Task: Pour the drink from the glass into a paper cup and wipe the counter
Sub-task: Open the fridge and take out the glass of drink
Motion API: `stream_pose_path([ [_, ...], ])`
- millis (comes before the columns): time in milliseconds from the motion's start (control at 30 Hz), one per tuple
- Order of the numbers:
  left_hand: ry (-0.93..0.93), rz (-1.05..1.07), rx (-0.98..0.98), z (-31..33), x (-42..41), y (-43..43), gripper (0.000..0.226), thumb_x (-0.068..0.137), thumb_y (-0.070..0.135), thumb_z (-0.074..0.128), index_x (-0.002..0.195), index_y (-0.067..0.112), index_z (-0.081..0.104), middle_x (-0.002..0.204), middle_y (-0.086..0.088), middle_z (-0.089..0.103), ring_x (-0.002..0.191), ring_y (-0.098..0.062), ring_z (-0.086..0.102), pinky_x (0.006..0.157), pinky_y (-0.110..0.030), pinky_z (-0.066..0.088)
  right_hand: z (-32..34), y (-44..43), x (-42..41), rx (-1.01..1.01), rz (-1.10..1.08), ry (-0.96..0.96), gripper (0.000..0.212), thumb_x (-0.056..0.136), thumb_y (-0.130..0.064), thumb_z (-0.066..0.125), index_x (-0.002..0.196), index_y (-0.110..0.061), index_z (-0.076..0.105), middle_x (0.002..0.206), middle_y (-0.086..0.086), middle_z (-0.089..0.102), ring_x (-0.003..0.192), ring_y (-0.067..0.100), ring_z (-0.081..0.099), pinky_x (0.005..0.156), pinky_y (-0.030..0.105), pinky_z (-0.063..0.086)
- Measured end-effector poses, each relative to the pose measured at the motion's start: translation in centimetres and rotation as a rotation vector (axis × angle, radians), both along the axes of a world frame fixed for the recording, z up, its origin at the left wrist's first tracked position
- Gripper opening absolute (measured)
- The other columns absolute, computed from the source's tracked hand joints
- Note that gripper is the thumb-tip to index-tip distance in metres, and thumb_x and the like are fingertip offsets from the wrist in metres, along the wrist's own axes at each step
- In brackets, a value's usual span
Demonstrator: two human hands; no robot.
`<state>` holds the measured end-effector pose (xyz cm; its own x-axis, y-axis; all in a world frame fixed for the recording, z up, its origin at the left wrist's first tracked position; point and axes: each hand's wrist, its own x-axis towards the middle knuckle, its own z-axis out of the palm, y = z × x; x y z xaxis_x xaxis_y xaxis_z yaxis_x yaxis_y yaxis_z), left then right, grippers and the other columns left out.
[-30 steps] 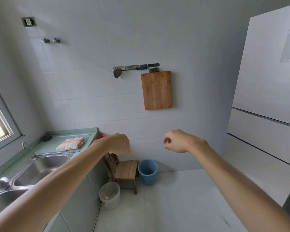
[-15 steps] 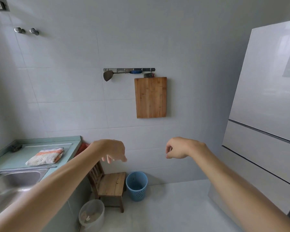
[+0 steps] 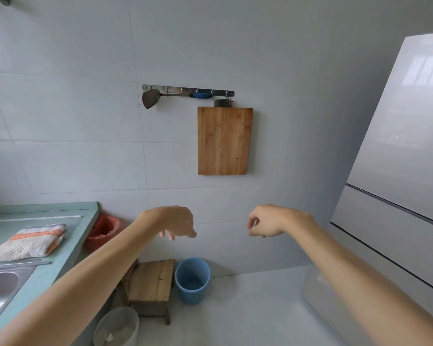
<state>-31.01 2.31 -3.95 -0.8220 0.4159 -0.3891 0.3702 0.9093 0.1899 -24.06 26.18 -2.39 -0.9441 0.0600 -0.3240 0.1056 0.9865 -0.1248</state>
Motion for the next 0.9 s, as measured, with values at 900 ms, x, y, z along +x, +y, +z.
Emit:
stream_pose_path([
  [900,-0.05,-0.073,-0.14,0.3,-21.8,33.3,0.047,0.094,0.045,0.059,0.129,0.014,0.059,0.11,-0.005,0.071,0.092,-0.02,0.074,0.083,-0.035,0.061,0.2,28.3,-18.5,-0.008,-0.121,0.052,0.04,0.089,-0.04,0.06,0.126,-0.023,0.06,0.128,-0.001,0.06,0.115,0.024,0.059,0.098,0.042,0.048],
])
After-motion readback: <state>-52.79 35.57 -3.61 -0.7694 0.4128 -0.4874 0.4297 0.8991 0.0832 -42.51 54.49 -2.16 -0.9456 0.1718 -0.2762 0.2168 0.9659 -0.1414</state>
